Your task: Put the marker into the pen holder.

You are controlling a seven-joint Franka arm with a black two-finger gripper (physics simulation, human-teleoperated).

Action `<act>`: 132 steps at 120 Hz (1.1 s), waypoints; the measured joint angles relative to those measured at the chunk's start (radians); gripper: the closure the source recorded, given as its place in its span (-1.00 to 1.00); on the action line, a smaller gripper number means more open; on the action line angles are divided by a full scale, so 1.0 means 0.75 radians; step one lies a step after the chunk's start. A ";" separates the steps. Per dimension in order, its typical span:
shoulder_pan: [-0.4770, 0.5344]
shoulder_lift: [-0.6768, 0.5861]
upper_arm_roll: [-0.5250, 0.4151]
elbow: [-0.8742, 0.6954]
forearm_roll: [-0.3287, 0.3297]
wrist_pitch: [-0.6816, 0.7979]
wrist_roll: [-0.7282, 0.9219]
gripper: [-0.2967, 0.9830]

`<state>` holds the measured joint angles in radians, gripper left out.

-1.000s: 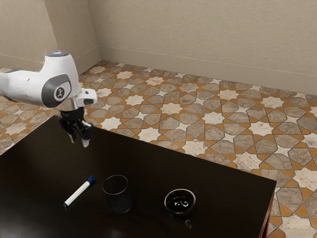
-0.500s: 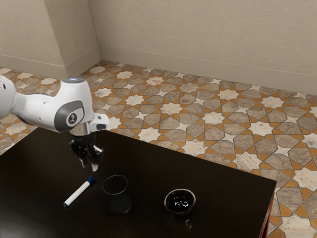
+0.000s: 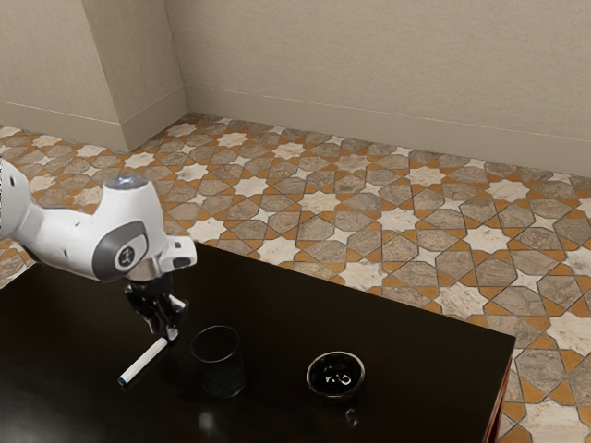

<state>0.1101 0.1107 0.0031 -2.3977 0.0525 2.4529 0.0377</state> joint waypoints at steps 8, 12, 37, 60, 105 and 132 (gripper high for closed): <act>0.001 0.010 0.000 -0.006 0.001 0.020 -0.003 0.18; 0.002 0.012 0.000 -0.012 0.001 0.028 -0.005 0.18; 0.015 0.028 0.000 -0.034 0.001 0.057 -0.012 0.19; 0.015 0.042 0.000 -0.035 0.001 0.067 -0.017 0.25; 0.001 -0.258 -0.002 -0.032 0.021 0.041 -0.037 0.64; -0.193 -0.565 -0.011 -0.019 0.015 0.010 -0.059 0.69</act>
<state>-0.0346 -0.3127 -0.0053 -2.4123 0.0641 2.4607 -0.0066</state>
